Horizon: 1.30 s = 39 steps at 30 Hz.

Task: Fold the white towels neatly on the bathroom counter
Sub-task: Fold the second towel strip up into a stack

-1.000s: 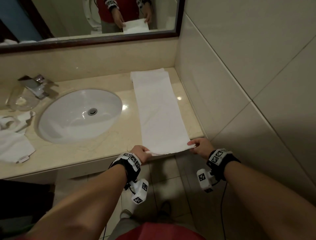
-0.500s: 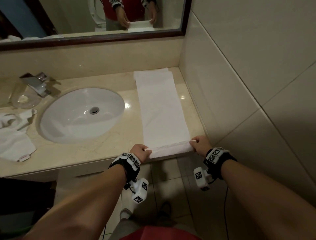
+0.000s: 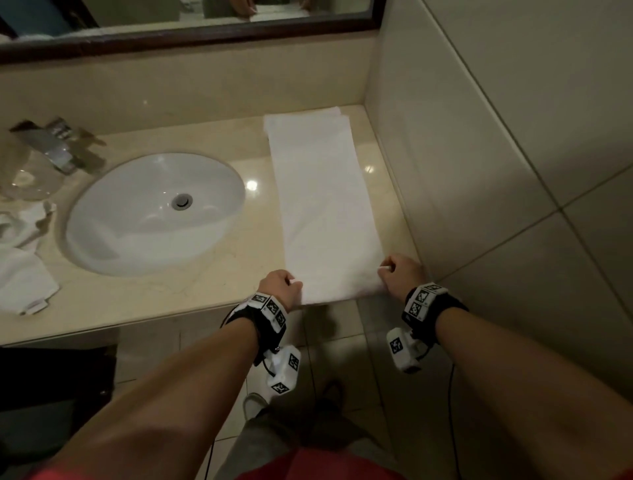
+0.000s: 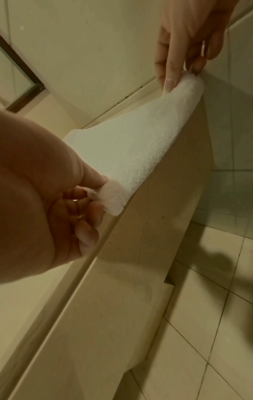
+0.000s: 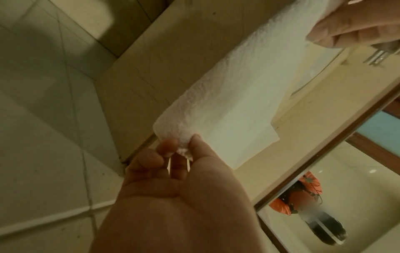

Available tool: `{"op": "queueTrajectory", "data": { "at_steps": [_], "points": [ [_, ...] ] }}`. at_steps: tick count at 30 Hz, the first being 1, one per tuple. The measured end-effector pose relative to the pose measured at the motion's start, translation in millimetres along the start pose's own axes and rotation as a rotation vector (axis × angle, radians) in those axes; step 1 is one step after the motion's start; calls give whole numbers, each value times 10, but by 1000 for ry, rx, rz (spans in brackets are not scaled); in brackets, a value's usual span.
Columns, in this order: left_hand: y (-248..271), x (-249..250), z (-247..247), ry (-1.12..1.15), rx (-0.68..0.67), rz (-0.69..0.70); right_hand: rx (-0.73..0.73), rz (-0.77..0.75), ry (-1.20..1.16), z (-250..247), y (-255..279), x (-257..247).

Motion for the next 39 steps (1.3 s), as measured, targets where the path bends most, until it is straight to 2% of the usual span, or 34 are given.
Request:
{"op": "queueTrajectory", "data": {
  "at_steps": [8, 12, 21, 25, 31, 35, 39],
  "points": [
    [29, 15, -2, -28, 35, 0, -4, 19, -68, 44, 19, 57],
    [72, 98, -9, -71, 59, 81, 27, 42, -67, 51, 19, 66],
    [116, 333, 81, -305, 122, 350, 81, 306, -324, 207, 58, 317],
    [88, 331, 151, -422, 125, 415, 102, 429, -489, 317, 56, 425],
    [259, 392, 158, -641, 244, 533, 105, 472, -648, 316, 91, 394],
    [320, 384, 203, -701, 204, 556, 95, 473, -760, 277, 89, 341],
    [334, 395, 234, -767, 201, 561, 32, 412, -695, 234, 72, 243]
  ]
}}
Point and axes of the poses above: each hand's wrist, its own y-axis away from the middle knuckle, its own z-axis out of the palm, x = y × z, the point moved 7 cm from there along -y, towards the middle knuckle, and after that the axes turned 6 degrees about -z, right-handed, at the moved point
